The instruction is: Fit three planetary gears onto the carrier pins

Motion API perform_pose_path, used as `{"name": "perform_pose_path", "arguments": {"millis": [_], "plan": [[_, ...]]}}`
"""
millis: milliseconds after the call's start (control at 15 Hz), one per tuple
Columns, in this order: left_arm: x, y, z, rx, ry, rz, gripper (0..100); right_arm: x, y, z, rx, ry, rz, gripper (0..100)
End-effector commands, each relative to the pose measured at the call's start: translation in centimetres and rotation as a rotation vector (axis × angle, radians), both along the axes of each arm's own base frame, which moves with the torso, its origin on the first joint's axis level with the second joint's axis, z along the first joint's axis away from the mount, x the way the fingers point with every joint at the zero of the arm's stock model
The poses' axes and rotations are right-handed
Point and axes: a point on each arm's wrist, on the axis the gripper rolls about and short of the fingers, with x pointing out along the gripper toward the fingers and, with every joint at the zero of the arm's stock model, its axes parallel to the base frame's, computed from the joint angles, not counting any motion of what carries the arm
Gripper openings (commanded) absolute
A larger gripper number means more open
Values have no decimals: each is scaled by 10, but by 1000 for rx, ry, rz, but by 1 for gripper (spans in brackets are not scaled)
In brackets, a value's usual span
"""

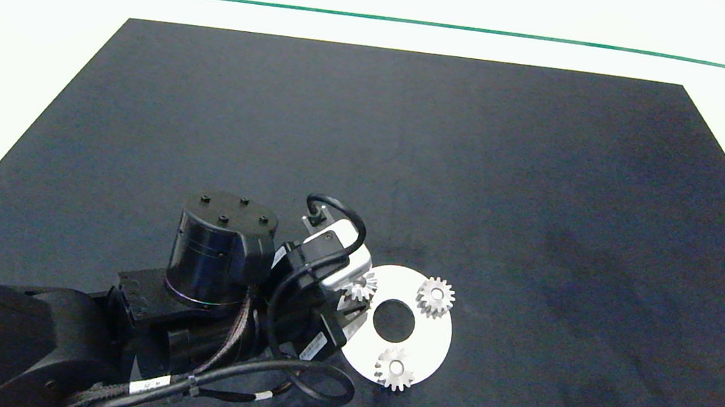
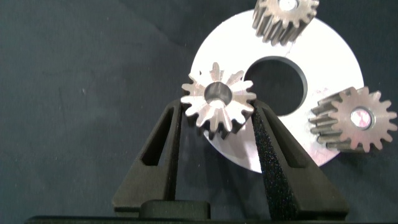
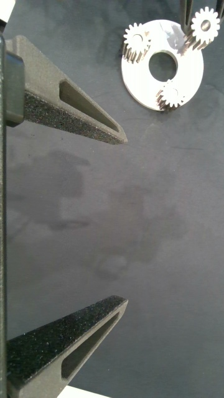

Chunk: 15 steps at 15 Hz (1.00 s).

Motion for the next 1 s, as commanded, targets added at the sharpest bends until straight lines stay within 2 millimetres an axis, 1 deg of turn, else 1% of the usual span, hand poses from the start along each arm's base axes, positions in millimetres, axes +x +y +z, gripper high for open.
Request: {"name": "perform_pose_path", "arguments": {"millis": [67, 667, 733, 1000], "plan": [[0, 1, -1, 2, 1, 2, 19, 0, 0, 0, -3, 2, -1, 100], [-1, 1, -4, 9, 11, -4, 19, 1, 0, 0, -3, 2, -1, 100], [-1, 1, -4, 10, 10, -4, 100, 1, 0, 0, -3, 2, -1, 100], [0, 0, -3, 3, 10, -4, 100, 1, 1, -1, -6, 6, -1, 100]]}}
